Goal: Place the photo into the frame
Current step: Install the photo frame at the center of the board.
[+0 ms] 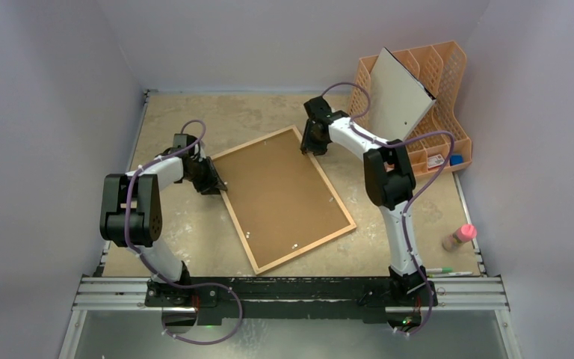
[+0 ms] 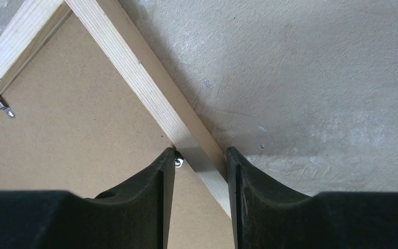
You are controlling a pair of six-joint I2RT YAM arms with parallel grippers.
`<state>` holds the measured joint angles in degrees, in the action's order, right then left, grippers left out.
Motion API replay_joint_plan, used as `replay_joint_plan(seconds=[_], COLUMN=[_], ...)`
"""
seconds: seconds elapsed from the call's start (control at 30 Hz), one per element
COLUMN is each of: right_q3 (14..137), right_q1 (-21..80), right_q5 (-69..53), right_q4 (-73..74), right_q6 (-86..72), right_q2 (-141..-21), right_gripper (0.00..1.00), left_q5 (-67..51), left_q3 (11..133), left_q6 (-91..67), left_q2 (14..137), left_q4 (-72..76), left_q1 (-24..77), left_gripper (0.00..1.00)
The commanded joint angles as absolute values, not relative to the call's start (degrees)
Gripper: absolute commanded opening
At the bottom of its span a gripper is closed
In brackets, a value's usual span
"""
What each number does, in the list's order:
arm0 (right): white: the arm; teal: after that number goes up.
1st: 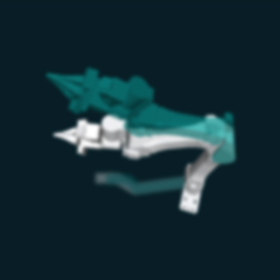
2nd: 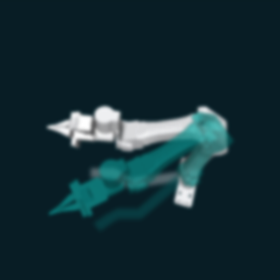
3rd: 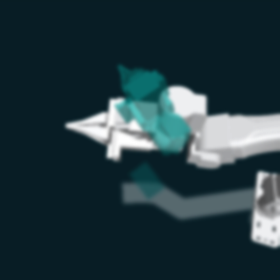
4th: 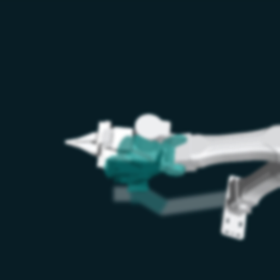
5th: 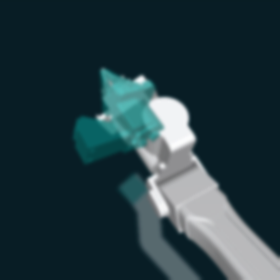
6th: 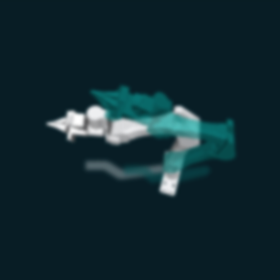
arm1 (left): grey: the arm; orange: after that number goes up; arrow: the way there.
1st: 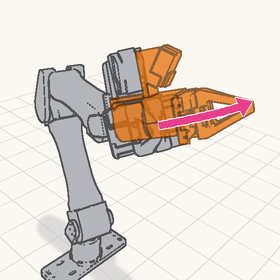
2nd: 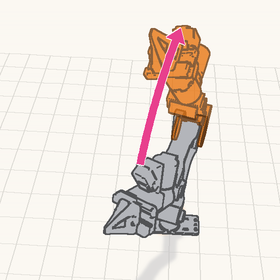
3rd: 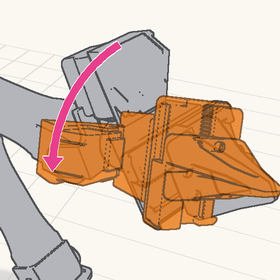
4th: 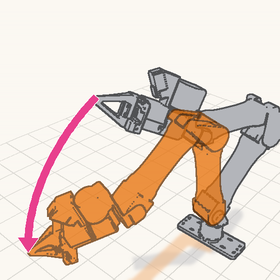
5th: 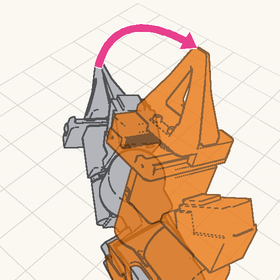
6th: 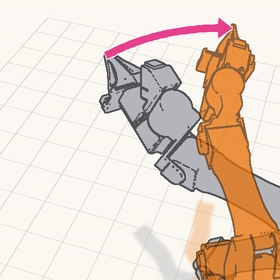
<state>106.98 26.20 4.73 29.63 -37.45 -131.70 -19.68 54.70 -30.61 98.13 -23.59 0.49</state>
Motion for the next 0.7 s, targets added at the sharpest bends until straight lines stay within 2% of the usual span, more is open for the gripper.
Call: replay_joint_plan(seconds=[0.0,0.13,0.27,0.37,0.53,0.67], right_q3=[103.00,103.34,104.44,104.77,103.47,101.31], right_q1=[28.30,28.24,28.18,27.99,27.20,26.65], right_q5=[-2.26,-2.35,-1.22,-0.10,-1.27,-7.66], right_q4=[28.03,26.99,27.39,27.45,25.04,22.60], right_q6=[-39.59,-41.41,-42.45,-42.73,-39.24,-33.92], right_q2=[-134.44,-133.36,-133.01,-132.09,-129.82,-128.72], right_gripper=[0.12,0.17,0.41,0.52,0.59,0.61], left_q5=[-21.28,-20.82,-20.28,-19.80,-21.26,-23.33], left_q3=[54.83,54.79,54.92,55.30,55.22,55.05], left_q6=[-29.35,-29.44,-29.51,-29.78,-31.32,-32.68], left_q2=[99.62,99.34,98.67,97.83,96.07,95.83], left_q4=[-21.58,-21.53,-21.69,-22.05,-21.27,-20.75], left_q1=[1.14,1.11,1.14,1.01,0.85,0.83], left_gripper=[0.17,0.17,0.17,0.22,0.40,0.48])
